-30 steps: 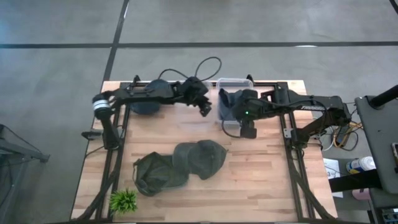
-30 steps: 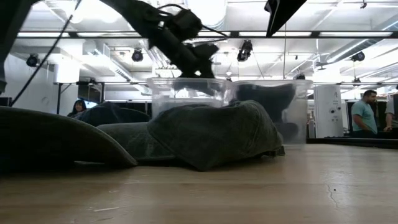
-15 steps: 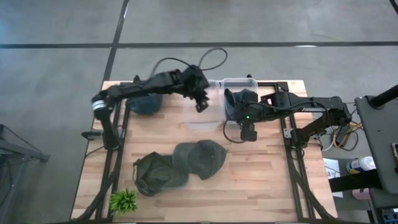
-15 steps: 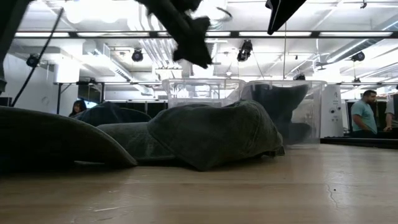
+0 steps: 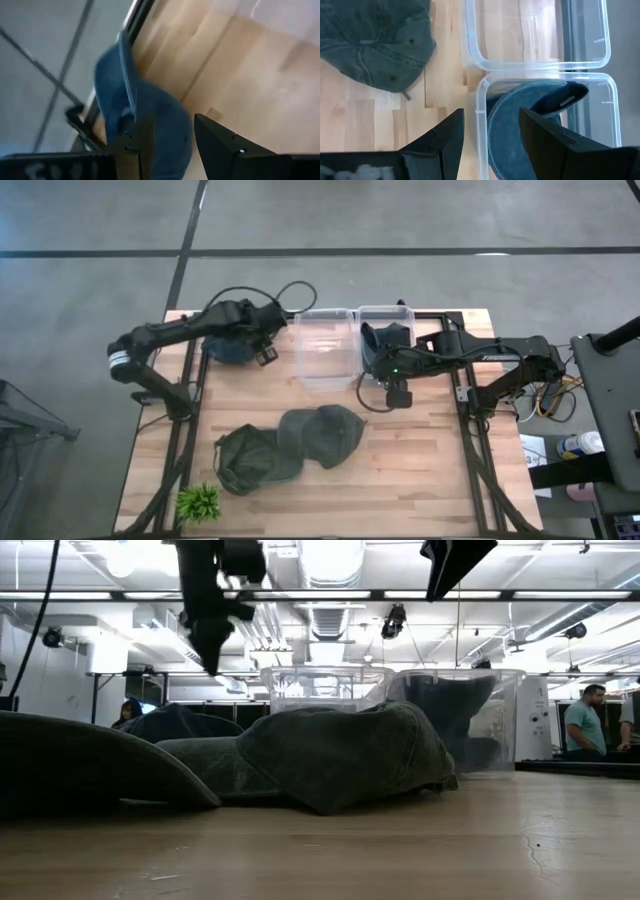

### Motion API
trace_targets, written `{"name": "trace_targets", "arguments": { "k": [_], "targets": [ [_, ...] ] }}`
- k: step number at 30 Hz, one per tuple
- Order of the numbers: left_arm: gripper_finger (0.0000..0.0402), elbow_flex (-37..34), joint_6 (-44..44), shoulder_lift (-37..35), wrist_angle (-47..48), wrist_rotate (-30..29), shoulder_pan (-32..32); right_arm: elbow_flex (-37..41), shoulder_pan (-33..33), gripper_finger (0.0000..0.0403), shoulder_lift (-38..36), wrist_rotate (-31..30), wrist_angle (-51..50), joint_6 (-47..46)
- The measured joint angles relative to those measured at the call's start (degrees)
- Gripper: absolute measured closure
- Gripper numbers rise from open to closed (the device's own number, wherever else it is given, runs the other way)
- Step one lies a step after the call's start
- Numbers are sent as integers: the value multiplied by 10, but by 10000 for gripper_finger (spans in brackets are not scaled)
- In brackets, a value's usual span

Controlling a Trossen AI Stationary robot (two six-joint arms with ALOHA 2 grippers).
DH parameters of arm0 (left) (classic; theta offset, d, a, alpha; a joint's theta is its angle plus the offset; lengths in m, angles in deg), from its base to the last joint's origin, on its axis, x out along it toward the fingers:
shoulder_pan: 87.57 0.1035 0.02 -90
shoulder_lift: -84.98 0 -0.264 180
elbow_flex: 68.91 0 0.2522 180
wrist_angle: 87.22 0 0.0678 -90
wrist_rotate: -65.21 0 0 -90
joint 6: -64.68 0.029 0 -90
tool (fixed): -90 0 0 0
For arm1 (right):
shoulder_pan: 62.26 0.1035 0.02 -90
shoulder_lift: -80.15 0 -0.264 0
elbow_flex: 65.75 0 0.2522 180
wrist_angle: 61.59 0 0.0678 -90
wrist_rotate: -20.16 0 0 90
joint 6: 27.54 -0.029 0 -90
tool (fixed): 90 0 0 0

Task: Pick & Place hat
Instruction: Put the blue cap into the right transparent bin

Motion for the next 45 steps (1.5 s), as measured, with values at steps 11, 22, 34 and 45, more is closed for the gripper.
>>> {"name": "trace_targets", "arguments": {
  "k": [11,22,34,45],
  "targets": [
    [268,13,-14,52,-96,115,165,5,0,218,0,1,-15,-49],
    [268,77,38,167,-42,83,169,5,0,218,0,2,-29,-94],
    [269,79,76,205,-53,54,168,5,0,218,0,2,-33,-107],
    [389,80,101,192,-35,49,166,5,0,218,0,1,-34,-110]
  ]
}}
